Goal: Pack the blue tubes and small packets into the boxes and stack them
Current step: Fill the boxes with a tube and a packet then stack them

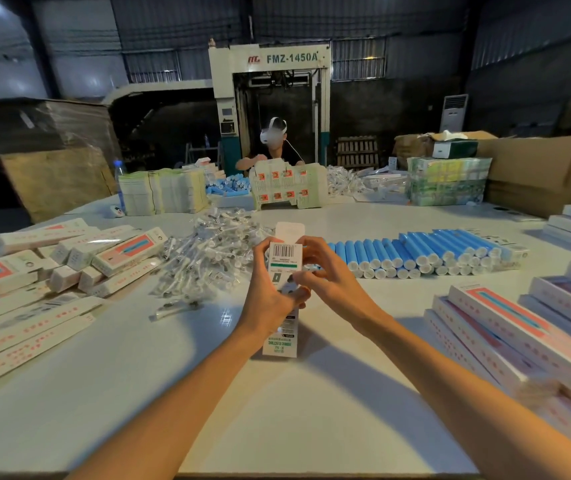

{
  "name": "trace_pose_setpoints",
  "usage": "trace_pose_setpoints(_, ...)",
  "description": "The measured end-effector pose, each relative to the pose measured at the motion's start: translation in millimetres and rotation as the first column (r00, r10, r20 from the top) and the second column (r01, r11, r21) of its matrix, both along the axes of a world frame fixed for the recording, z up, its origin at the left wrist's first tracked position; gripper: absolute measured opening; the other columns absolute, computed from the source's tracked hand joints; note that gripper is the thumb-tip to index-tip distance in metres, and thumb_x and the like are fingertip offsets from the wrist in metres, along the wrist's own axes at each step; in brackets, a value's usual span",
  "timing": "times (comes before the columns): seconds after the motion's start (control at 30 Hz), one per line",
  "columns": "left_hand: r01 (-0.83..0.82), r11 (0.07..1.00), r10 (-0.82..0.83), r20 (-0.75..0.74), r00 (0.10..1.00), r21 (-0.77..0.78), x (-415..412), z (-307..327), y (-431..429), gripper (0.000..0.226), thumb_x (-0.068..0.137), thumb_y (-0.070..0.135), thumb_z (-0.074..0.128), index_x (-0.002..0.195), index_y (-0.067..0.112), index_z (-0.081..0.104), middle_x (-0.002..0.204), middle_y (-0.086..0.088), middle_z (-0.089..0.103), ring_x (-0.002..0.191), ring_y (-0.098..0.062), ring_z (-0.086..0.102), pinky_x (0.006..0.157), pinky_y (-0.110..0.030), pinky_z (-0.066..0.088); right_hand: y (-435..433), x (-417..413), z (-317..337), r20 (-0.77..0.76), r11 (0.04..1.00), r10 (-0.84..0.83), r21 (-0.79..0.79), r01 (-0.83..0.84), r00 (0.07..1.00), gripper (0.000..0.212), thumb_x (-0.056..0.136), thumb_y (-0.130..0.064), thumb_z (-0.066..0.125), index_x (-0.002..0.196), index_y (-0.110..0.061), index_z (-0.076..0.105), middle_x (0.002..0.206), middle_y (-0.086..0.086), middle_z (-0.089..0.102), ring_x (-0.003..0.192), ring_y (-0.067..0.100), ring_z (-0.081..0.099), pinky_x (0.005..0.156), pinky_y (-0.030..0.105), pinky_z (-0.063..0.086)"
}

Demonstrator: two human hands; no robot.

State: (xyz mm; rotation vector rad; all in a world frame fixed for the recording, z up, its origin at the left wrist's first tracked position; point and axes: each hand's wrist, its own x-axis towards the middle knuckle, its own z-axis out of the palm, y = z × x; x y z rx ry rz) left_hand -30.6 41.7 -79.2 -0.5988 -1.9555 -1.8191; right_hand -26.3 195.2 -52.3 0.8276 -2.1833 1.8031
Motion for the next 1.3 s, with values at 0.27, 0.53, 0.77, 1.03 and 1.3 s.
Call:
trace_pose_setpoints(0.27, 0.028, 0.999, -0.028, 0.011, 1.0, -0.02, 4.9, 2.0, -0.3, 0.09, 0.074, -0.009, 0.081, 0.136, 0.041, 0.04, 0.112, 0.008, 0.066, 0.087, -0.019, 0.073, 0.06, -0.031, 0.06, 2.9, -9.1, 14.6, 0.006, 0.982, -0.107, -0.156, 0.107, 0.994, 0.02, 0.109, -0.034, 0.051, 0.118, -0.018, 0.042, 0.106, 0.0, 0.077, 0.094, 0.022, 0.071, 0.078, 0.036, 0.062)
trace_pose_setpoints(0.53, 0.079, 0.996, -0.077, 0.058, 0.995, -0.032, 3.6, 0.1, -3.8, 0.084, 0.08, -0.012, 0.076, 0.14, 0.033, 0.038, 0.103, 0.003, 0.071, 0.086, -0.016, 0.071, 0.065, -0.037, 0.063, 10.5, -21.6, 37.7, -0.107, 0.998, -0.048, 0.036, 0.052, 0.993, 0.015, 0.107, -0.01, 0.053, 0.121, -0.012, 0.057, 0.096, 0.01, 0.078, 0.084, 0.019, 0.074, 0.067, 0.032, 0.061)
trace_pose_setpoints(0.77, 0.06, 0.998, -0.058, 0.072, 0.996, -0.028, 5.8, 2.0, -2.6, 0.086, 0.079, -0.014, 0.077, 0.137, 0.037, 0.04, 0.108, -0.003, 0.069, 0.084, -0.017, 0.071, 0.063, -0.035, 0.061, 8.0, -20.3, 36.3, -0.323, 0.971, -0.152, 0.127, 0.202, 0.934, 0.017, 0.105, -0.003, 0.052, 0.111, -0.014, 0.063, 0.101, -0.008, 0.073, 0.091, 0.004, 0.073, 0.066, 0.025, 0.062)
trace_pose_setpoints(1.03, 0.061, 0.998, -0.059, 0.085, 0.995, -0.018, 7.3, 2.5, -5.4, 0.082, 0.081, -0.013, 0.077, 0.134, 0.039, 0.042, 0.105, -0.007, 0.068, 0.078, -0.022, 0.07, 0.063, -0.034, 0.06, 8.2, -14.9, 37.3, -0.075, 1.0, -0.007, 0.013, 0.008, 0.997, 0.026, 0.103, -0.037, 0.062, 0.103, -0.014, 0.072, 0.098, -0.002, 0.08, 0.095, 0.017, 0.077, 0.076, 0.031, 0.063)
trace_pose_setpoints(1.3, 0.04, 0.997, -0.036, 0.065, 0.997, -0.062, 9.6, 4.2, -5.7, 0.087, 0.083, -0.009, 0.081, 0.136, 0.043, 0.035, 0.117, -0.015, 0.062, 0.082, -0.02, 0.071, 0.063, -0.03, 0.06, 2.7, -16.1, 41.2, 0.103, 0.995, -0.025, -0.094, 0.034, 0.994, 0.007, 0.096, -0.017, 0.073, 0.101, -0.013, 0.076, 0.094, 0.003, 0.08, 0.091, 0.018, 0.077, 0.072, 0.033, 0.064)
